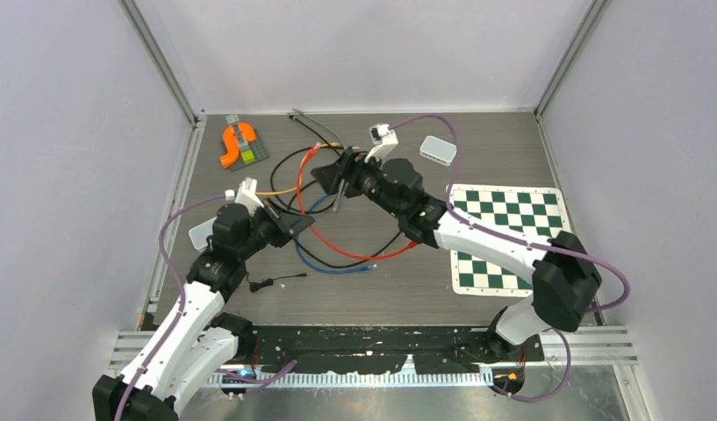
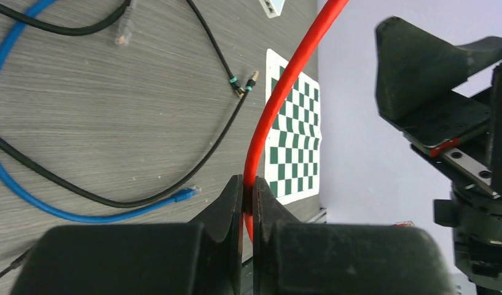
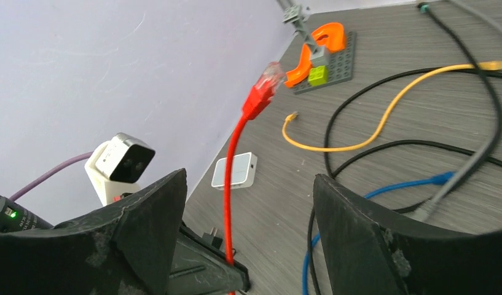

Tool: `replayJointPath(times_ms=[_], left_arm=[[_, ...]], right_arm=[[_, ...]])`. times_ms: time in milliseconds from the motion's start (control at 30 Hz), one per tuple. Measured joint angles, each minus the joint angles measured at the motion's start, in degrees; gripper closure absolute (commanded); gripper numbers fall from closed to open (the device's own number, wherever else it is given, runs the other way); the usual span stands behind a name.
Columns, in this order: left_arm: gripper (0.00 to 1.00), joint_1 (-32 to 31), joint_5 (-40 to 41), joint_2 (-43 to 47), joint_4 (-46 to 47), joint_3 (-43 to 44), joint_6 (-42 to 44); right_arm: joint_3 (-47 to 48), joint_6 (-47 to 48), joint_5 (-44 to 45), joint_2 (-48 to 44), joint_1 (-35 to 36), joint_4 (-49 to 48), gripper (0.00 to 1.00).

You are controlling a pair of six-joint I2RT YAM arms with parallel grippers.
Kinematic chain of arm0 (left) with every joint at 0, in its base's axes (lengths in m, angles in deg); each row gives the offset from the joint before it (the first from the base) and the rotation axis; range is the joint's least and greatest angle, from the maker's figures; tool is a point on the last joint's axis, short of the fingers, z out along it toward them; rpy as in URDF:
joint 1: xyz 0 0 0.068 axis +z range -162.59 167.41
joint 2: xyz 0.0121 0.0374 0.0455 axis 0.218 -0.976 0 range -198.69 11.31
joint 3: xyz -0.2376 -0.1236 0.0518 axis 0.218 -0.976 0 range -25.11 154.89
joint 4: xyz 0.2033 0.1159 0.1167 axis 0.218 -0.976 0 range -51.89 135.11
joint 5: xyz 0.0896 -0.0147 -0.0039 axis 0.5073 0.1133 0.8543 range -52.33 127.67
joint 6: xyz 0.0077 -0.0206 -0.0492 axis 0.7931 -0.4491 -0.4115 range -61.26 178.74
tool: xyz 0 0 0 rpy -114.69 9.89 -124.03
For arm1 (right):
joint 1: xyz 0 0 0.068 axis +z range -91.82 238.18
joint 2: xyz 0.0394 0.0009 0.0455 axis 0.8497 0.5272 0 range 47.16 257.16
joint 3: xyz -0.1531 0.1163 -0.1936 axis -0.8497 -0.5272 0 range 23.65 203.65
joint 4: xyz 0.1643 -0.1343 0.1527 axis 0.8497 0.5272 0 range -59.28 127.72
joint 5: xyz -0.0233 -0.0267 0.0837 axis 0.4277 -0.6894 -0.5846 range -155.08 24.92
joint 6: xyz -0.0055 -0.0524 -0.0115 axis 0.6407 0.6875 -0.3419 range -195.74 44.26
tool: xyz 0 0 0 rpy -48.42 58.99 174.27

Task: Insert the plug into the switch port
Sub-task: Pick up the connector from the center of the board.

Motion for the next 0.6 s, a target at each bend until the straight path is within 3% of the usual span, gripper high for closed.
replayJointPath(times_ms=[267, 500, 600], left_arm=[[1.0, -0.9, -2.7, 1.7, 4.7, -2.6, -4.7], [1.0, -1.0, -3.3, 5.7, 6.4, -3.6, -5.7], [1.0, -1.0, -3.4, 6.4, 6.8, -4.4, -5.8]], right_arm=[[4.9, 0.1, -2.1, 7.5, 1.6, -4.0, 0.25], [6.3, -0.4, -3.6, 11.6, 1.7, -6.5, 0.39], [6.3, -0.9, -4.0, 12.0, 1.9, -8.1, 0.54]])
